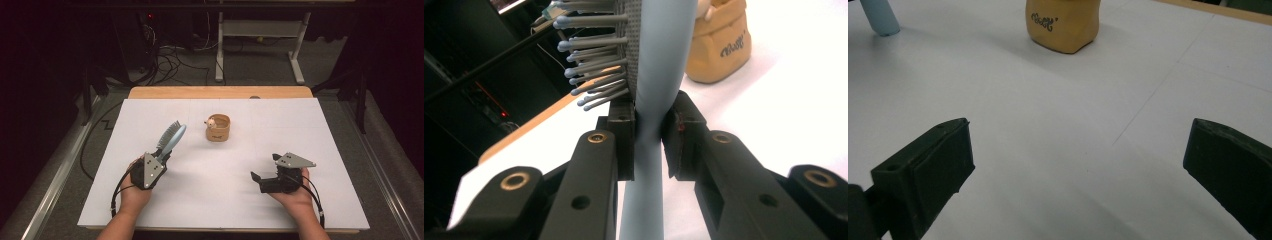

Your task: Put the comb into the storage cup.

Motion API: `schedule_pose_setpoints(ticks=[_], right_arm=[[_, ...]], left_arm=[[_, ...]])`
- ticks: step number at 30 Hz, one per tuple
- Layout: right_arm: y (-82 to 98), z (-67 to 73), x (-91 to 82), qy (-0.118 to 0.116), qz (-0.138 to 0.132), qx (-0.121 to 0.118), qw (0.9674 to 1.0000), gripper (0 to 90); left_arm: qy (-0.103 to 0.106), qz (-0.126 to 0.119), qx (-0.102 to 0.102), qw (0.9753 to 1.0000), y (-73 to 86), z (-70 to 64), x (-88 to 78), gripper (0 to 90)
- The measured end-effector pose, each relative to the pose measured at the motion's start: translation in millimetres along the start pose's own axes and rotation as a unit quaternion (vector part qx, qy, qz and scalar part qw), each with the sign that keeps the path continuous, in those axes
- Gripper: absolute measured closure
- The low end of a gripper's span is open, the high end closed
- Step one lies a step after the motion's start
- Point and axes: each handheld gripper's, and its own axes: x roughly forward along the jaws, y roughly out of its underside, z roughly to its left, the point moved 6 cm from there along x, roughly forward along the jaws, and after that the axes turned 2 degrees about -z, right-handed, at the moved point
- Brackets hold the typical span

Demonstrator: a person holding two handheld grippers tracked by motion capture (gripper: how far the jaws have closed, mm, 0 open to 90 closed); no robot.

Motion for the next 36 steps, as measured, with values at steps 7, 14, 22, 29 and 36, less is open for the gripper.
schedule_pose_setpoints(ticks=[7,14,22,29,36], right_arm=[[1.4,-1.1,-8.2,0.004,-0.019,0.007,0.9998,0.3],[1.4,0.6,-11.9,0.001,-0.030,0.008,0.9995,0.3],[0.8,1.3,-13.9,-0.004,-0.039,0.009,0.9992,0.3],[-0.2,1.4,-15.5,-0.004,-0.045,0.013,0.9989,0.3],[-0.9,2.5,-15.1,-0.006,-0.047,0.013,0.9988,0.3]], left_arm=[[0.007,-0.007,-0.037,0.9992,1.5,7.0,-1.9,76.6],[0.019,-0.016,-0.068,0.9973,1.5,9.6,-2.6,76.7],[0.034,-0.024,-0.083,0.9957,-0.5,7.3,-3.4,76.7],[0.047,-0.031,-0.089,0.9945,-3.8,2.1,-3.8,76.7],[0.054,-0.032,-0.081,0.9948,-6.1,-4.0,-3.3,76.7]])
